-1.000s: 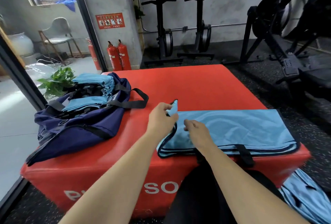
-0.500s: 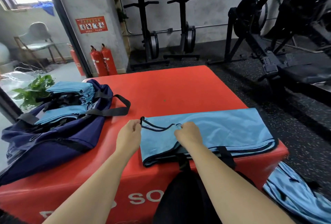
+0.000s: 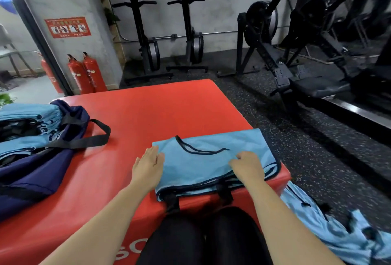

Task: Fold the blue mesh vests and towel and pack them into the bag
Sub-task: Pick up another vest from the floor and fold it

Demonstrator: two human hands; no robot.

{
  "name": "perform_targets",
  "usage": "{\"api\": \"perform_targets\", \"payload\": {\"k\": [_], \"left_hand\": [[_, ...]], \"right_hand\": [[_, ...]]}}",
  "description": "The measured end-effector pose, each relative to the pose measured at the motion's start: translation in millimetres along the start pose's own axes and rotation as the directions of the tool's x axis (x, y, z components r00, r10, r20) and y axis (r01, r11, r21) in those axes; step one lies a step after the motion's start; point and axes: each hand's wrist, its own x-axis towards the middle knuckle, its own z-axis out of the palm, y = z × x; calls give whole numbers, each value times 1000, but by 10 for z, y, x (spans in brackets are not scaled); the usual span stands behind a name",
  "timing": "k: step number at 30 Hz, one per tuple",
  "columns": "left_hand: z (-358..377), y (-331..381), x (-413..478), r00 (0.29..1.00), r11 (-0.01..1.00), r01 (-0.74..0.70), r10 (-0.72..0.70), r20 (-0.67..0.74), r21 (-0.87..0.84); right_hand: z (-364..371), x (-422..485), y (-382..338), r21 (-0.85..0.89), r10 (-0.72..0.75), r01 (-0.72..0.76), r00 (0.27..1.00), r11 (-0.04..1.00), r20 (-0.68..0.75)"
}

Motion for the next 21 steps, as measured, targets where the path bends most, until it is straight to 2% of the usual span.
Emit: {"api": "perform_targets", "payload": {"k": [3,5,8,11,15,17,19,21], "left_hand": [[44,108,30,999,997,-36,34,34,66],[59,176,61,998,995,-54,51,38,80],[133,293,92,994,984,-92,82,69,150],[283,368,70,976,947,-161,111,185,279],[388,405,68,938,845,-253,96,333,471],[364,463,75,944,915,-213,103,312,343],[337,529,88,961,969,-177,131,245,175],[342,580,73,956,968,-190,145,254,161]], "right_hand": [[-110,53,-64,36,-98,99,995,994,-33],[-271,98,-73,84,-113,121,989,989,-97],[-483,214,135,82,-16,32,980,996,-199],[-486,158,434,-30,83,-88,986,996,-145],[-475,166,499,27,45,-41,985,999,-167],[-573,232,490,103,49,-26,972,994,-230],[-644,264,551,105,106,-80,956,991,-272],[-643,235,639,20,141,-140,960,990,-243]]}}
